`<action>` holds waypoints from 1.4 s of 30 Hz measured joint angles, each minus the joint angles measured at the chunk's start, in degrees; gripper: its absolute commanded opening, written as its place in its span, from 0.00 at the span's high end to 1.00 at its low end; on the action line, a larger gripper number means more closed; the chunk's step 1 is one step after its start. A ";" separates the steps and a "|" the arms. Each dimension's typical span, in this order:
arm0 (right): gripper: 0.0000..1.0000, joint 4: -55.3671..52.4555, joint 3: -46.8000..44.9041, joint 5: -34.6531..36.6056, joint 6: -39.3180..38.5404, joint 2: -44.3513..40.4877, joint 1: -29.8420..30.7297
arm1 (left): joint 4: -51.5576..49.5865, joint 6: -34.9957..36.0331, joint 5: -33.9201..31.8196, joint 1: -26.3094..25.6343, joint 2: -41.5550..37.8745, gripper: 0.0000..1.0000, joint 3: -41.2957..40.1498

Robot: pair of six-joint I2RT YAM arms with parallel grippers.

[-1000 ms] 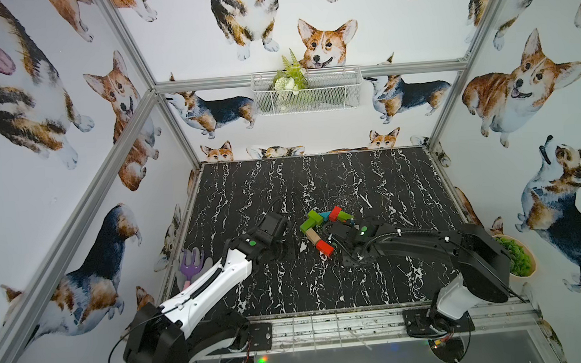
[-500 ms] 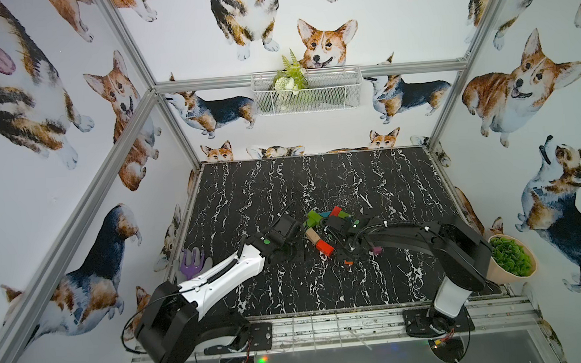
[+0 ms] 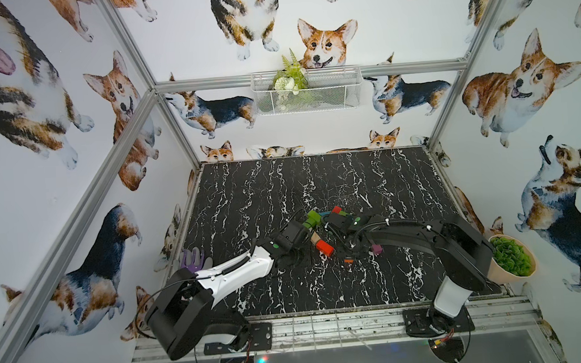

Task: Assemble a heart with building blocks
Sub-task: Place the building block at the center of the board.

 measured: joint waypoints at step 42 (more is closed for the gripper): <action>0.82 0.57 -8.79 -3.85 -3.41 -12.76 -5.33 | 9.22 -2.29 0.70 -0.87 10.16 0.76 1.75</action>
